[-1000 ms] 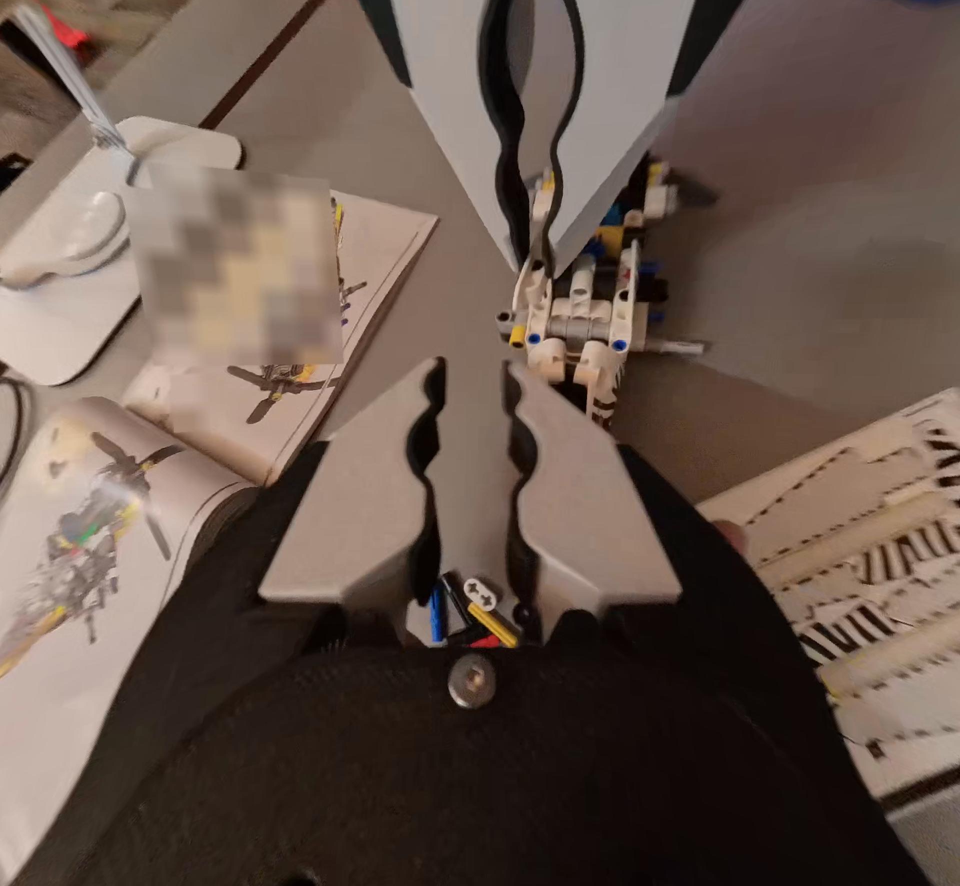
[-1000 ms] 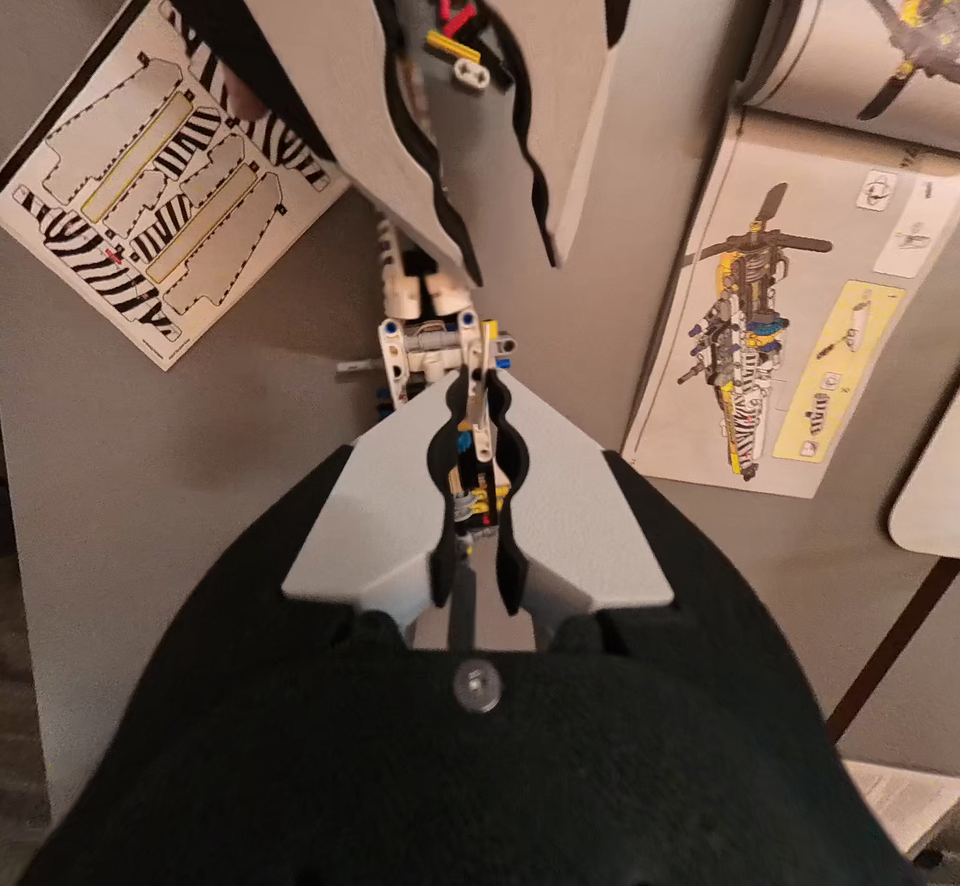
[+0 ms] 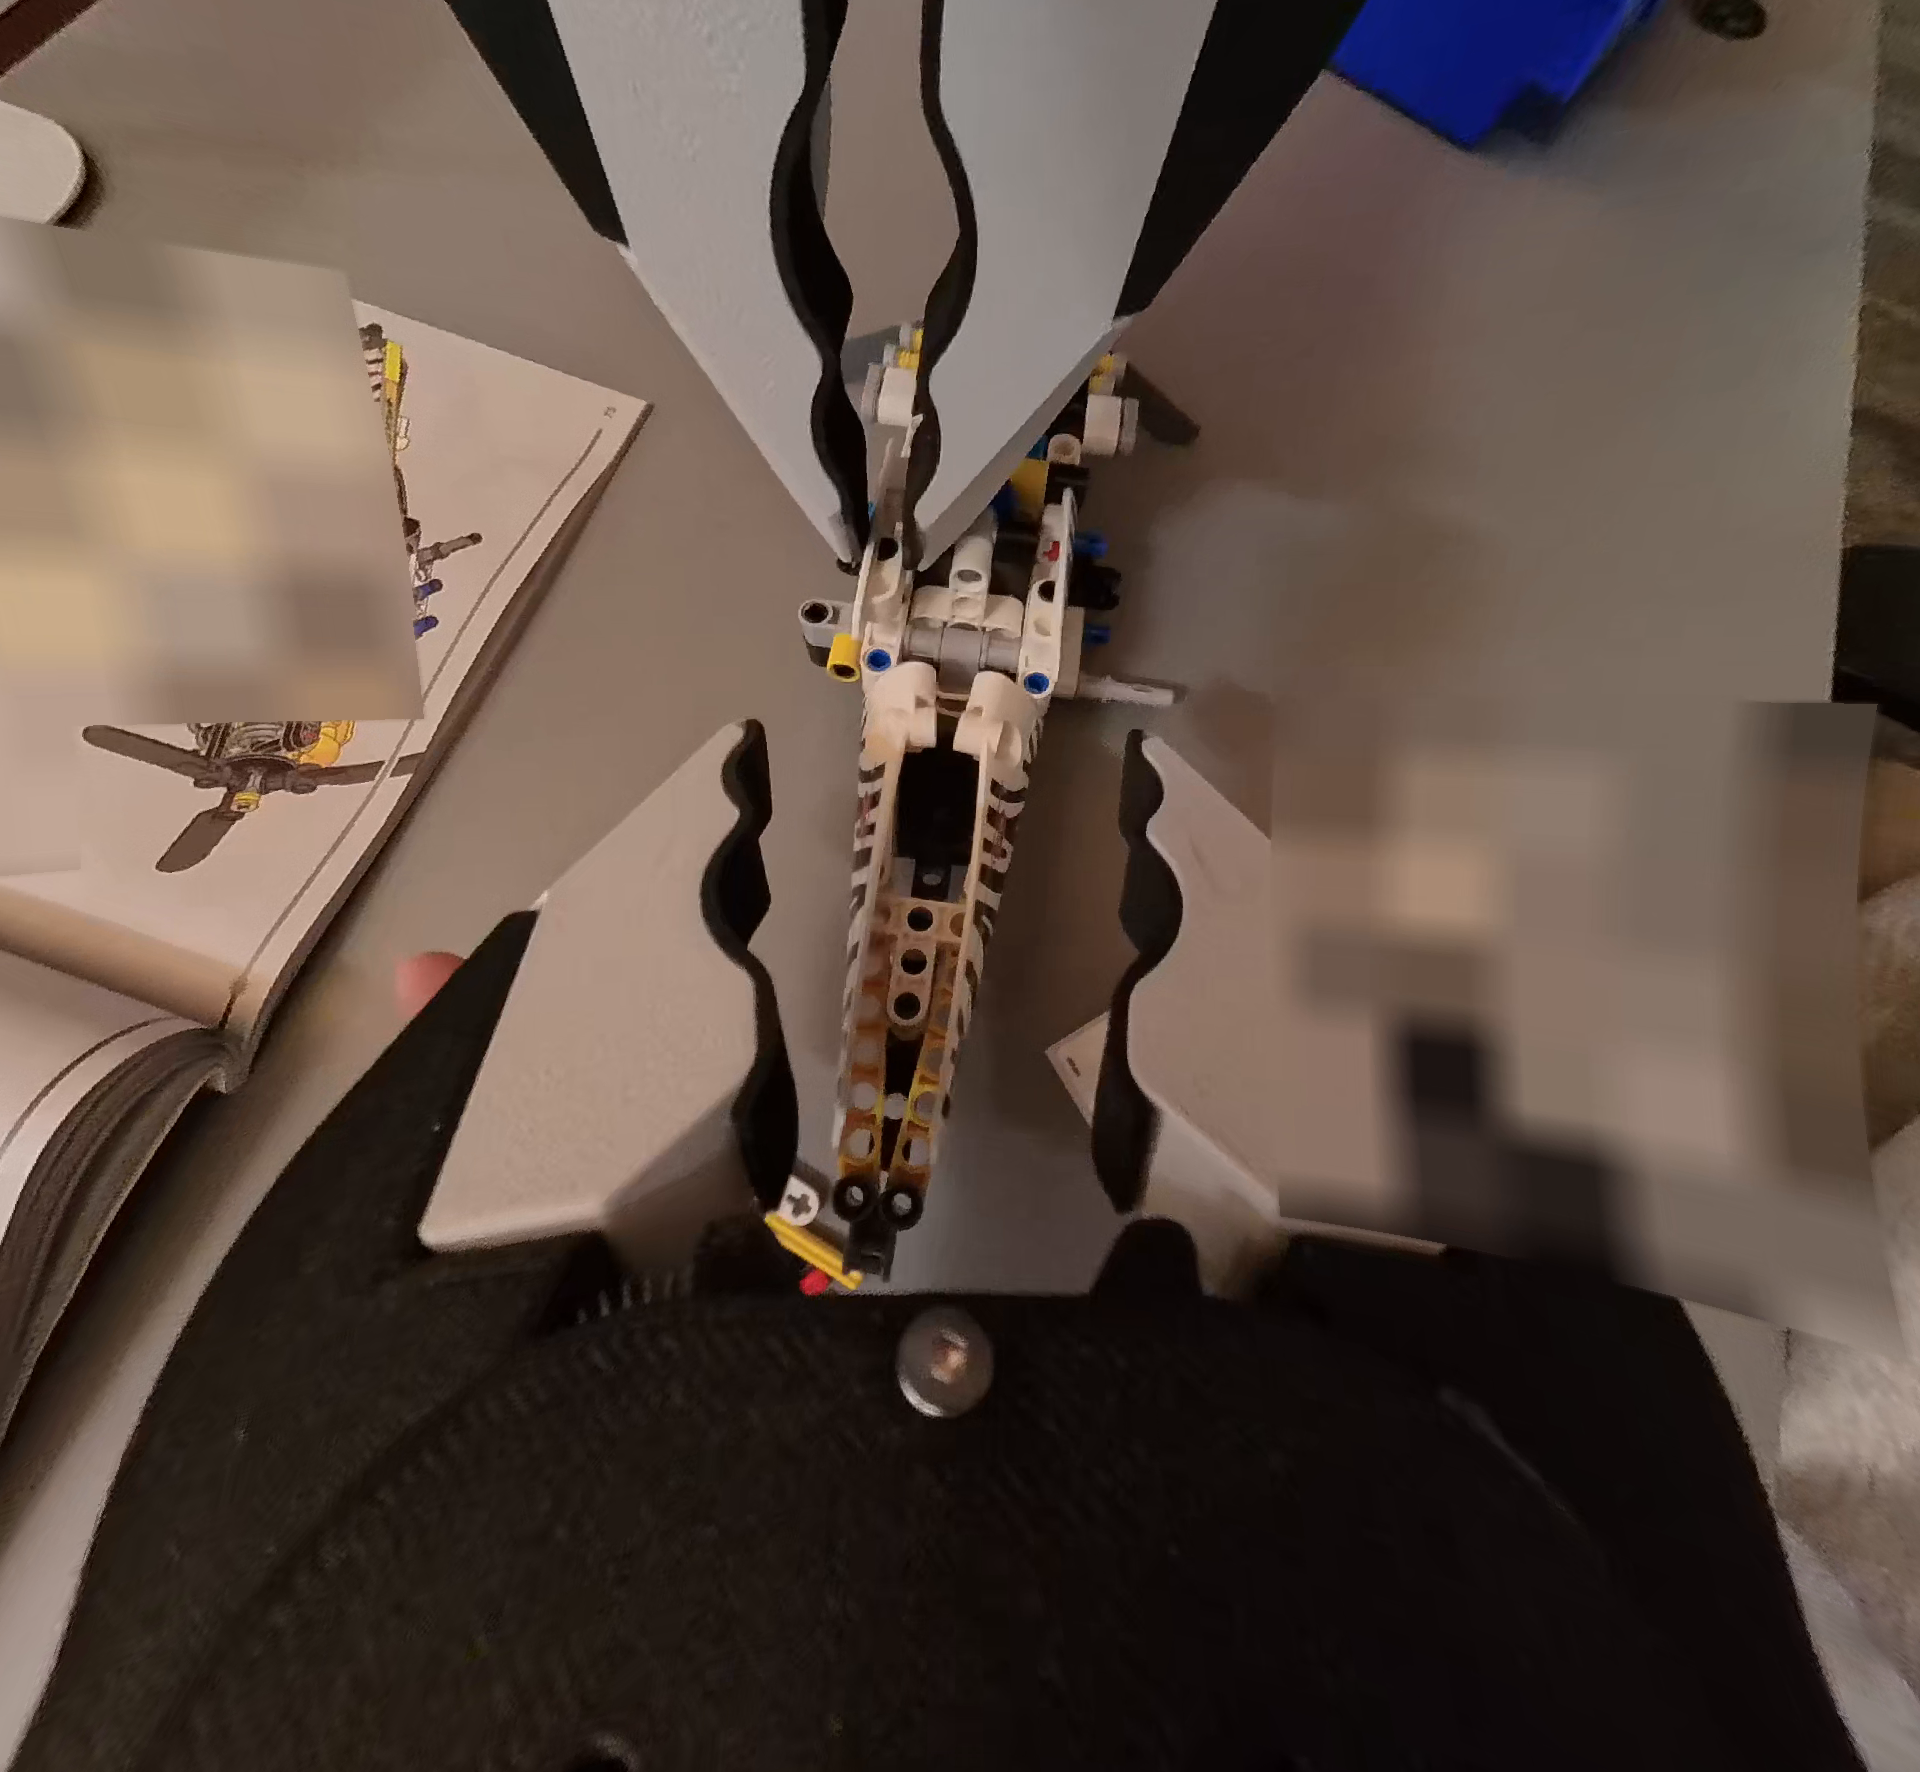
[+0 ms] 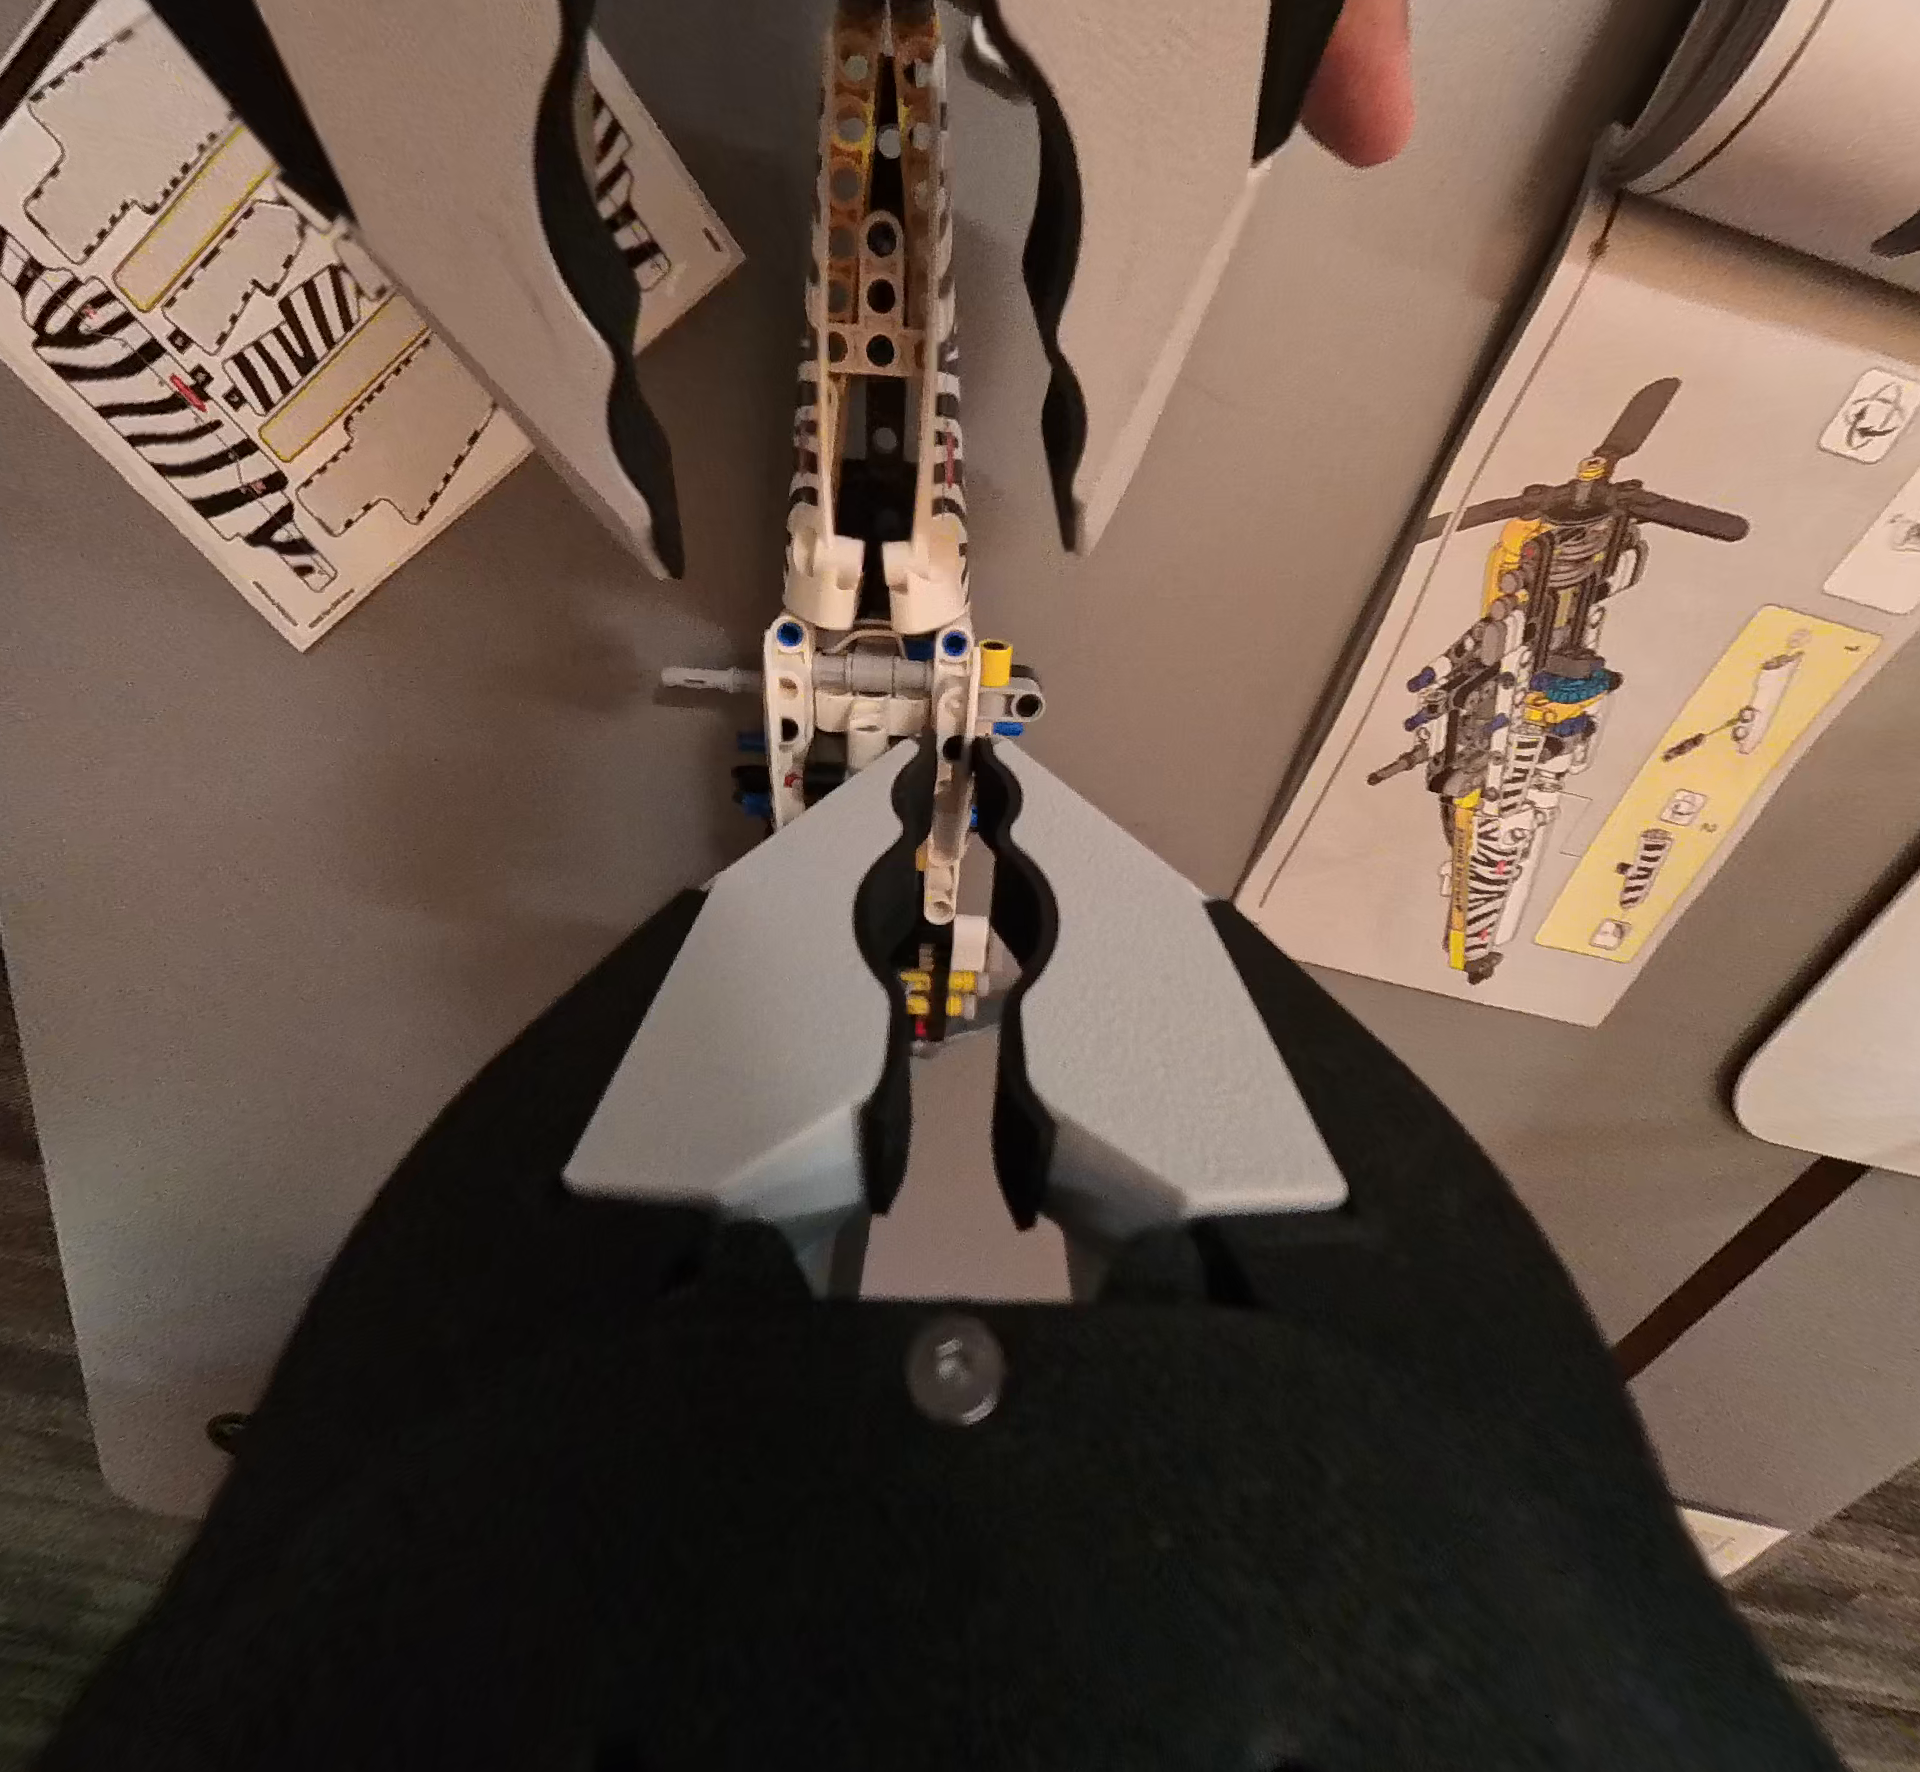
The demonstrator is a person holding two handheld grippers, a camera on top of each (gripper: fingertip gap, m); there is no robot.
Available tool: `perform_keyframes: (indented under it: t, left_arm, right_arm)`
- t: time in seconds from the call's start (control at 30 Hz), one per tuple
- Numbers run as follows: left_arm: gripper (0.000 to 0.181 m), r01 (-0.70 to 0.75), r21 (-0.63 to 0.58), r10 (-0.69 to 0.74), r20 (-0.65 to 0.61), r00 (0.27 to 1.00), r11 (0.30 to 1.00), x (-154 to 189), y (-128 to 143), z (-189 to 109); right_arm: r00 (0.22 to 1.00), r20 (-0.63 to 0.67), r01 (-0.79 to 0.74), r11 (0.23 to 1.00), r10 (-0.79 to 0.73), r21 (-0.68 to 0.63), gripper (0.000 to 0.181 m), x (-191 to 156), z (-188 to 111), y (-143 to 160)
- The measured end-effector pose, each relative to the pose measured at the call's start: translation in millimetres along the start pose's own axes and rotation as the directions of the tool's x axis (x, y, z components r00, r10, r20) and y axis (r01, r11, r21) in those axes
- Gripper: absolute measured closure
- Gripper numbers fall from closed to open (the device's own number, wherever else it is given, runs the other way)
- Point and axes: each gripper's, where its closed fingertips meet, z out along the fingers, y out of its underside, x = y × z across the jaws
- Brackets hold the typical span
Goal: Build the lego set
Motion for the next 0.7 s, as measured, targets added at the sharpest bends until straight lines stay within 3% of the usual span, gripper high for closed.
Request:
perform_keyframes:
  t: [0.7]
  left_arm:
    - [0.128, 0.039, -0.029, -0.038, 0.007, 0.999, 0.999, -4.9, 9.2, 4.6]
  right_arm:
    - [0.997, 0.007, -0.071, 0.997, 0.071, -0.024, 0.176, -2.4, 0.2, 1.9]
